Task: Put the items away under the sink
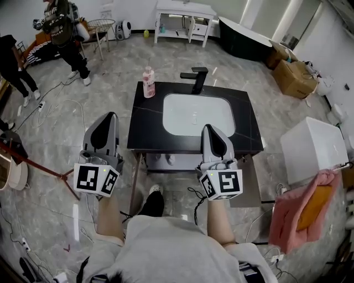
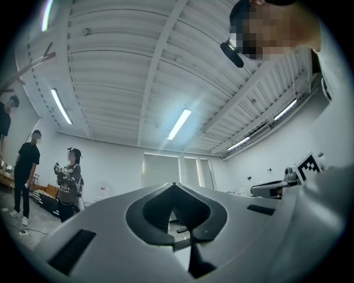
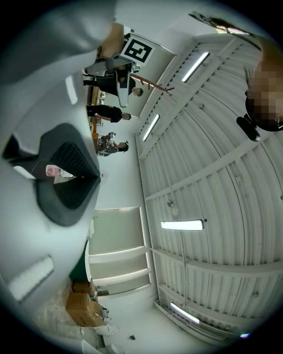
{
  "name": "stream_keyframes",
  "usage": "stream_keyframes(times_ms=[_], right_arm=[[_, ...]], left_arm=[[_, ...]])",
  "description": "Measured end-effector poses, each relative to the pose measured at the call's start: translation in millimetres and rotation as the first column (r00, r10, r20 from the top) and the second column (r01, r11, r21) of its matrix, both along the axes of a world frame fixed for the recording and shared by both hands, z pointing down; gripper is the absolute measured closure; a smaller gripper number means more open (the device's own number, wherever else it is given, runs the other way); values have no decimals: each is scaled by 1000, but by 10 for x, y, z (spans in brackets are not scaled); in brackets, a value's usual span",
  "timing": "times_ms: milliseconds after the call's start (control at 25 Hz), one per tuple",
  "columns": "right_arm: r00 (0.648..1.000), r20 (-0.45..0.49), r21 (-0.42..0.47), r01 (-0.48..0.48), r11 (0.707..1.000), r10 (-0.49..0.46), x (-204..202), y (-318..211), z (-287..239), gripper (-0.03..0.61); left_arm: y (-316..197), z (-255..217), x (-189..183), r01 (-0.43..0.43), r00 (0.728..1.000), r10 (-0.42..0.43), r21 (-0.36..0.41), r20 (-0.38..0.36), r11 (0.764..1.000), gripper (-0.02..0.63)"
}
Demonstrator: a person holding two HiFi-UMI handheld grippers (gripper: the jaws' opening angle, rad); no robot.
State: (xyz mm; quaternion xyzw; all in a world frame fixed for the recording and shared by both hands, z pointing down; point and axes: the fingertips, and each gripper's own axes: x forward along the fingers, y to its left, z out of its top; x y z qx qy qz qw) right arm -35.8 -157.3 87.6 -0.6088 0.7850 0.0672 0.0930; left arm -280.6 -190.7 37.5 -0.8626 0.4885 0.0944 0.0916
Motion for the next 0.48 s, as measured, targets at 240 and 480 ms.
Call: stream_keyframes(times_ms=[240,480], right_arm=[[1000,-27,3,5,1000,-5,-113,-568,-61,568],[998,-55,-42,12,999,-14,-239,-1046,-14,568]], left_arm=[[-635,26,-15,-45,999,44,-19,-10,999,606],[-1215,112,-99,-101,995,103,-70,18,992,606]])
